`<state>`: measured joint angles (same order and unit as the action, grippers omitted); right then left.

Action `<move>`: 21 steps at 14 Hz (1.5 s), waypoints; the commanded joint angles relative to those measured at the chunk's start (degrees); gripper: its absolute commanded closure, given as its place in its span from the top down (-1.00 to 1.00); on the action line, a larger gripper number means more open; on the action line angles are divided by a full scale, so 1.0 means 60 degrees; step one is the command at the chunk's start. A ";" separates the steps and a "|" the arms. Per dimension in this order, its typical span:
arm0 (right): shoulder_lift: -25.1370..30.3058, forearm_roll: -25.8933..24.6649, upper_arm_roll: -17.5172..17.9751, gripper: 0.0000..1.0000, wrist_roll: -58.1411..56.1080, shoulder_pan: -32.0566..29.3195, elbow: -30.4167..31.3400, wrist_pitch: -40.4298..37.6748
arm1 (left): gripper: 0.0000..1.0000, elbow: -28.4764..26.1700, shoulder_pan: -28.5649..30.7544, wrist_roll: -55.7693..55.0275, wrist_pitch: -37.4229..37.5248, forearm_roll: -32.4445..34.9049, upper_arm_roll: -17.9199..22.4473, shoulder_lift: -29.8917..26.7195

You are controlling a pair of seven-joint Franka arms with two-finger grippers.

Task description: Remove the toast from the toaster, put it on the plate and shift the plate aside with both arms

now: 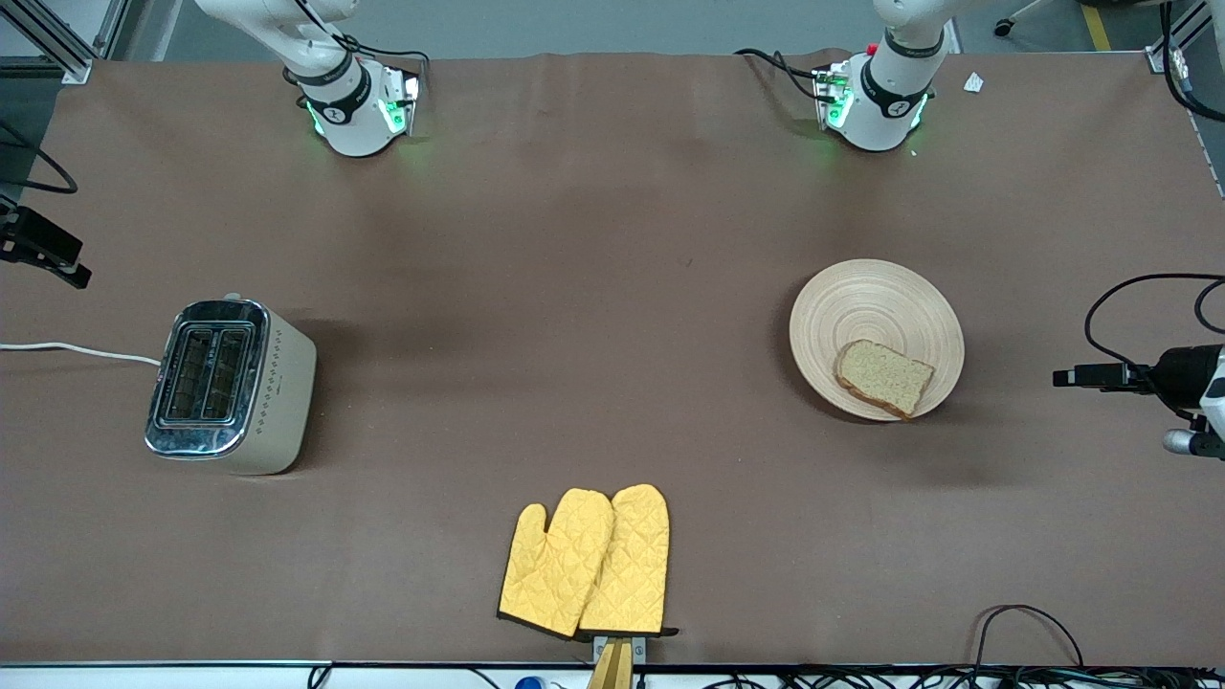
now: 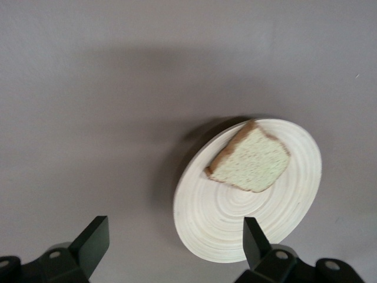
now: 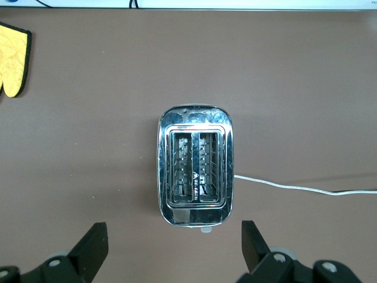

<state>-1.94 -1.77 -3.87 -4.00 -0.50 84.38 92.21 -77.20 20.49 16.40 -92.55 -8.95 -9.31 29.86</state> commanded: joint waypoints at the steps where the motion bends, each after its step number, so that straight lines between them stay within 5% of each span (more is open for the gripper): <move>1: 0.0031 -0.0085 0.0030 1.00 0.0022 -0.0033 -0.0001 -0.0016 | 1.00 -0.0185 -0.0468 -0.0360 0.0029 0.0727 -0.0015 -0.1047; 7: 0.0031 -0.0071 0.0045 1.00 0.0007 -0.0018 0.0013 -0.0046 | 1.00 -0.0243 -0.0514 -0.2394 0.1463 0.0920 -0.1375 -0.2850; 11: 0.0046 0.0061 0.0030 1.00 -0.0212 -0.0018 0.0013 -0.0060 | 1.00 -0.0258 -0.0499 -0.3829 0.2209 0.1082 -0.2839 -0.3598; 14: 0.0046 0.0061 0.0030 1.00 -0.0212 0.0011 0.0013 -0.0060 | 1.00 -0.0287 -0.0514 -0.4387 0.2373 0.1184 -0.3325 -0.3775; 15: 0.0046 0.0061 0.0030 1.00 -0.0212 0.0011 0.0013 -0.0060 | 1.00 -0.0273 -0.0847 -0.4359 0.2373 0.1272 -0.3181 -0.3833; 17: 0.0046 0.0061 0.0030 1.00 -0.0198 0.0011 0.0013 -0.0060 | 1.00 -0.0273 -0.3183 -0.4229 0.2388 0.1565 -0.0792 -0.3994; 18: 0.0046 0.0061 0.0030 1.00 -0.0198 0.0011 0.0013 -0.0060 | 1.00 -0.0272 -0.3557 -0.4155 0.2373 0.1537 -0.0096 -0.4053; 21: 0.0046 0.0061 0.0030 1.00 -0.0198 0.0011 0.0013 -0.0060 | 1.00 -0.0287 -0.3604 -0.3451 0.2285 0.1536 0.0699 -0.4039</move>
<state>-1.95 -1.68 -3.77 -4.70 -0.43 84.42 92.17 -77.94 -0.98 -6.54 -78.55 -0.55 -8.39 6.88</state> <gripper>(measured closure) 0.000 0.000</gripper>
